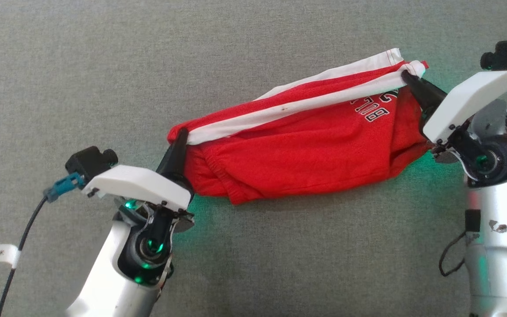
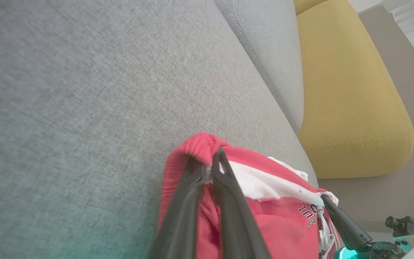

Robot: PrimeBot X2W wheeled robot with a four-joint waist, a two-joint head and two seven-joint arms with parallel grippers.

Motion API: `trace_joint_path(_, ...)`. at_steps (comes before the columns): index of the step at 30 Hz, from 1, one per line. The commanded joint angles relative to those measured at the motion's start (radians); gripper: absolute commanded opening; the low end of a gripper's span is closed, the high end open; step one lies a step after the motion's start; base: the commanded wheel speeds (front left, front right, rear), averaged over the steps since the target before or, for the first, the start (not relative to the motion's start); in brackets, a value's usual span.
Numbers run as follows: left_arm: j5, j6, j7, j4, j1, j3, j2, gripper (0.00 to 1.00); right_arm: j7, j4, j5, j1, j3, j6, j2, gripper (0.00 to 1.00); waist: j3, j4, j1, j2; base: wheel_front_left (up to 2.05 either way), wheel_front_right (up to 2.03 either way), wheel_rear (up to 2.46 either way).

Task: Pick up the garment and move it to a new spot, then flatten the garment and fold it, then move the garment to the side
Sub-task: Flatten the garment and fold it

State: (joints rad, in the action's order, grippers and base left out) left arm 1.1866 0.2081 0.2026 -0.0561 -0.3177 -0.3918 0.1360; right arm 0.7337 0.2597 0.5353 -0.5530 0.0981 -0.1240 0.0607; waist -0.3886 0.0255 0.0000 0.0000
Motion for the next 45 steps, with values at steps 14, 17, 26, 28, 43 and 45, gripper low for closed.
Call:
trace_joint_path(14,-0.137,0.014,-0.164,0.004,-0.030,0.035,0.024,1.00,-0.198,-0.014,0.023,-0.019,-0.069,-0.007,0.012,1.00,0.028,-0.006,0.0000,0.0000,0.00,0.00,0.00)
trace_joint_path(17,-0.268,-0.006,-0.279,0.037,-0.006,0.006,0.072,1.00,-0.243,-0.049,-0.029,0.020,-0.116,-0.007,0.057,1.00,0.049,-0.013,0.0000,0.0000,0.00,0.00,0.00)
trace_joint_path(26,-0.563,0.029,-0.459,0.123,0.151,-0.053,0.115,1.00,-0.284,-0.108,-0.228,0.158,-0.188,-0.007,0.152,1.00,0.117,-0.018,0.0000,0.0000,0.00,0.00,0.00)
trace_joint_path(28,-0.634,0.040,-0.463,0.159,0.194,-0.035,0.104,1.00,-0.269,-0.119,-0.229,0.182,-0.183,-0.007,0.140,1.00,0.121,-0.012,0.0000,0.0000,0.00,0.00,0.00)
trace_joint_path(43,-0.890,-0.090,-0.464,0.236,0.325,0.115,-0.054,1.00,-0.245,0.044,-0.311,0.122,-0.049,-0.007,0.035,1.00,0.071,0.081,0.0000,0.0000,0.00,0.00,0.00)
trace_joint_path(45,-0.899,-0.105,-0.464,0.228,0.329,0.130,-0.064,1.00,-0.252,0.086,-0.323,0.106,-0.035,-0.007,0.026,1.00,0.068,0.089,0.0000,0.0000,0.00,0.00,0.00)
